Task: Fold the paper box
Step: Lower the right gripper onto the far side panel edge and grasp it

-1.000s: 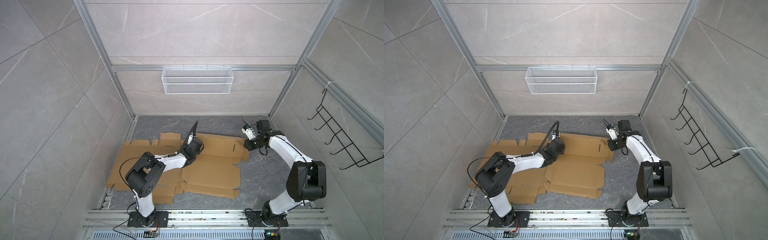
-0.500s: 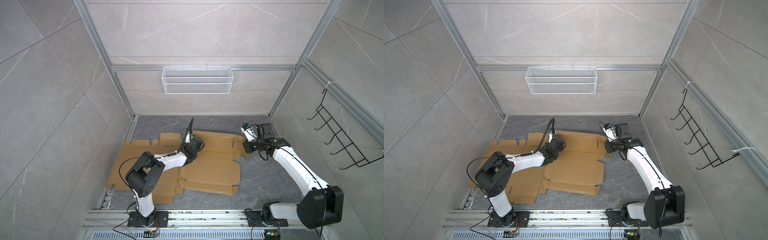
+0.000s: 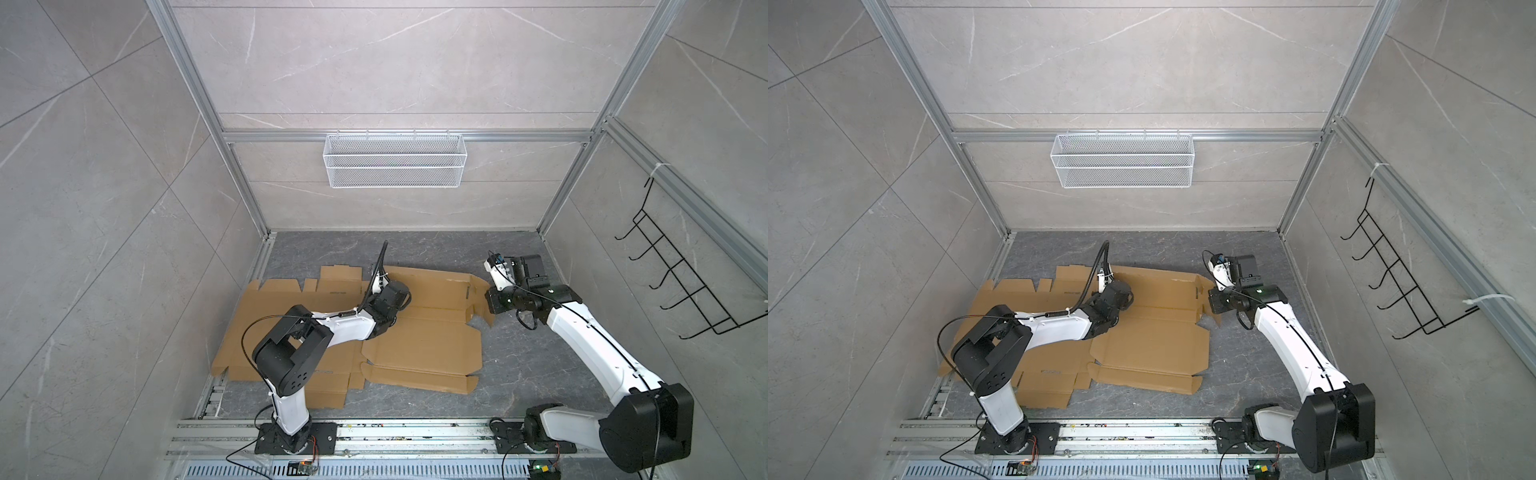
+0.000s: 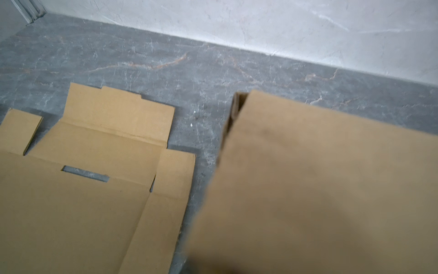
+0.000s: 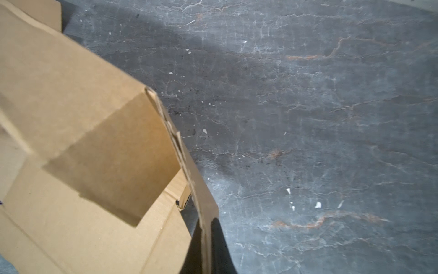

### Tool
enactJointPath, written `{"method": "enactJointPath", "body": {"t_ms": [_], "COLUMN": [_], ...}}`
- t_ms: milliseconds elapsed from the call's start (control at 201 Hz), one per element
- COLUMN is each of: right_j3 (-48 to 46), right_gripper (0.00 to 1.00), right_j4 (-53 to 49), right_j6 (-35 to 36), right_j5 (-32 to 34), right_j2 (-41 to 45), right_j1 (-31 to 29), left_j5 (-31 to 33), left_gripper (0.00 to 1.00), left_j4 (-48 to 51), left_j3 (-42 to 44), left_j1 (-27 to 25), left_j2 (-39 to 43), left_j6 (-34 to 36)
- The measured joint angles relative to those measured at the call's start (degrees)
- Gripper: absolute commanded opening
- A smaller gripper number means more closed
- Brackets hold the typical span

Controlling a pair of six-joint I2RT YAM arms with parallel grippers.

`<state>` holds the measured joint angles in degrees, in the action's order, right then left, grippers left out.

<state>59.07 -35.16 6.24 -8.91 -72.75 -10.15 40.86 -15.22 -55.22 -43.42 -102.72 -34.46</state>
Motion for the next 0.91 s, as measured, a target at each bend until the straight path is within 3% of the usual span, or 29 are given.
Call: {"method": "enactJointPath", "body": {"t_ms": [254, 617, 906], "right_j3": [-0.13, -4.98, -14.69], "right_gripper": [0.00, 0.02, 0.04], "right_j4": [0.22, 6.45, 17.62], "right_j6": [-7.72, -18.23, -26.40], "right_j5": [-3.48, 1.70, 4.87], "right_j2": [0.00, 0.02, 3.56], "right_j1": [-4.07, -7.96, -8.28], "left_j5": [-0.48, -0.74, -0.74], "left_gripper": [0.00, 0.00, 0.00], "left_j4": [-0.85, -1.60, -9.81], "left_j3": [0.09, 0.24, 4.66], "left_j1": [0.00, -0.22, -1.31], "left_j2": [-0.09, -0.81, -0.39], "left_j6": [0.00, 0.02, 1.25]}}
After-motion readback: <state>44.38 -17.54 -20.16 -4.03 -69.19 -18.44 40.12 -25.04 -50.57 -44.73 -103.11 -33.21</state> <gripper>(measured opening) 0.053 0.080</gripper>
